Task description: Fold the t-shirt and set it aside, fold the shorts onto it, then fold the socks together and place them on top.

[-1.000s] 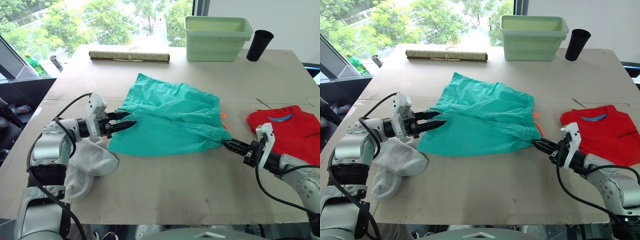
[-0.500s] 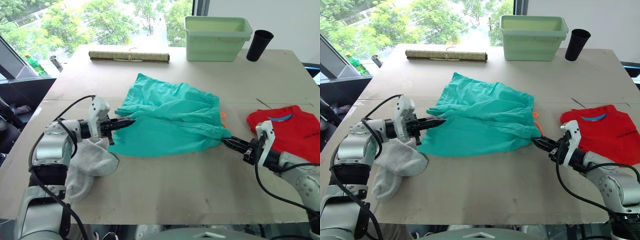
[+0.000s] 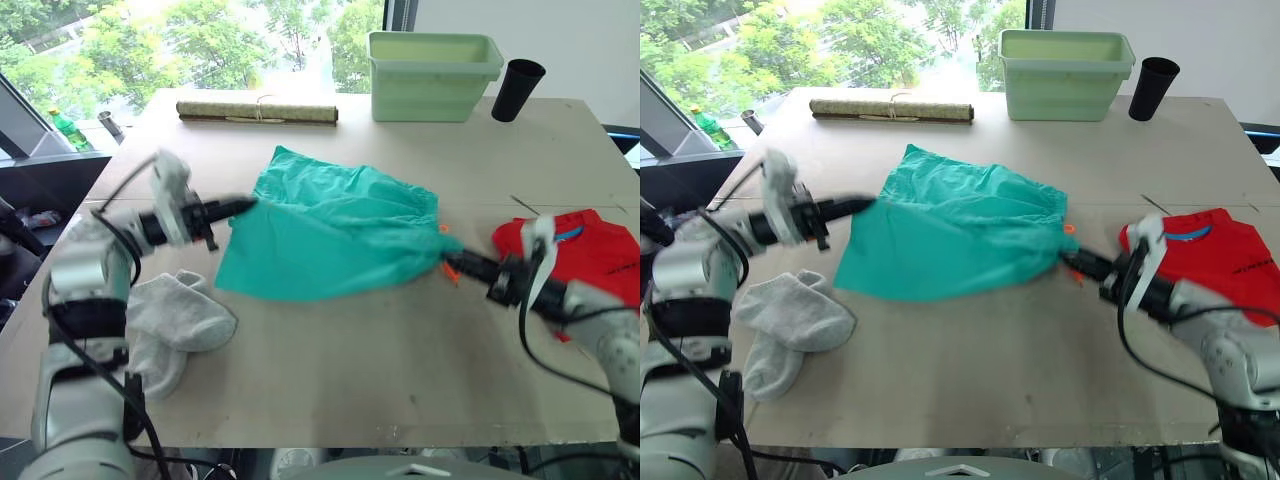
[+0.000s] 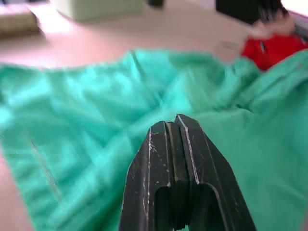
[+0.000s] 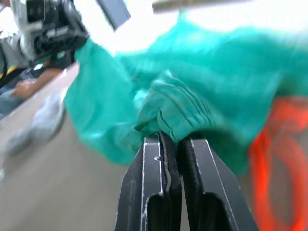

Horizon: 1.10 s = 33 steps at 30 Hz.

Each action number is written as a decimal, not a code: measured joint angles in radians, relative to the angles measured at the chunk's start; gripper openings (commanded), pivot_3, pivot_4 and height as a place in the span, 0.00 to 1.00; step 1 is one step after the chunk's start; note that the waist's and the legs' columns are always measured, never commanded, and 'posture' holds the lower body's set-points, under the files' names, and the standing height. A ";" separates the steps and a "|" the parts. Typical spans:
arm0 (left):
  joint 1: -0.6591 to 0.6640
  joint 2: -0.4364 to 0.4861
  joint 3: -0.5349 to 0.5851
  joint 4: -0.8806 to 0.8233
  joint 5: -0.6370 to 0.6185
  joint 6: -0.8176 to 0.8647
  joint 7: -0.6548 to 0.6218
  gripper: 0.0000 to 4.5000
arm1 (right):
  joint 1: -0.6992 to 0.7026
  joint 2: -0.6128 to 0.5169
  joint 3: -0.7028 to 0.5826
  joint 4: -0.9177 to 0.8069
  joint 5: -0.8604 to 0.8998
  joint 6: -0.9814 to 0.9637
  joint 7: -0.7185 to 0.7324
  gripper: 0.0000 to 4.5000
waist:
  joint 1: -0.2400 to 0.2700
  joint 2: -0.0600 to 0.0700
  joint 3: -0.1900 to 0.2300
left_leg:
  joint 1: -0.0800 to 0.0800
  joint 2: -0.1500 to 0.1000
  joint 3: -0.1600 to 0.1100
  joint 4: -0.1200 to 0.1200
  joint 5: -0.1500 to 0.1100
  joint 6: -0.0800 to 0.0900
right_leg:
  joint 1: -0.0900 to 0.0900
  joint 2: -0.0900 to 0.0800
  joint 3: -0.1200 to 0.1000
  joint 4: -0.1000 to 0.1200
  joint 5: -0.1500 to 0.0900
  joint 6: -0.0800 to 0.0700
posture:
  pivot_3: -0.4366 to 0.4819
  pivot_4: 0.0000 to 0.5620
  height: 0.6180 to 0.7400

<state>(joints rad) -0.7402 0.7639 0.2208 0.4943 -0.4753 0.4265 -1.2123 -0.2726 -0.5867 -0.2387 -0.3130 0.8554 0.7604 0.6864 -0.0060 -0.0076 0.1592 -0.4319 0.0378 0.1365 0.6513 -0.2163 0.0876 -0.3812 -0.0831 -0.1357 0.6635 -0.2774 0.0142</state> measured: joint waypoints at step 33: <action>-0.181 0.209 -0.120 -0.038 0.058 0.138 -0.363 0.01 | -0.132 -0.107 0.111 0.241 -0.242 -0.317 0.210 0.00 | -0.032 -0.006 0.009 | -0.010 0.003 0.009 0.003 0.004 0.000 | -0.018 0.005 0.012 0.014 0.002 0.001 | 0.48 0.27 0.97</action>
<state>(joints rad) -0.9213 0.9730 0.1005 0.4566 -0.4175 0.5644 -1.5756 -0.4042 -0.6935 -0.1275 -0.0715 0.6131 0.4435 0.8968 -0.0382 -0.0135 0.1684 -0.4421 0.0407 0.1460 0.6540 -0.2125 0.0874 -0.3994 -0.0782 -0.1236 0.6778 -0.2757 0.0147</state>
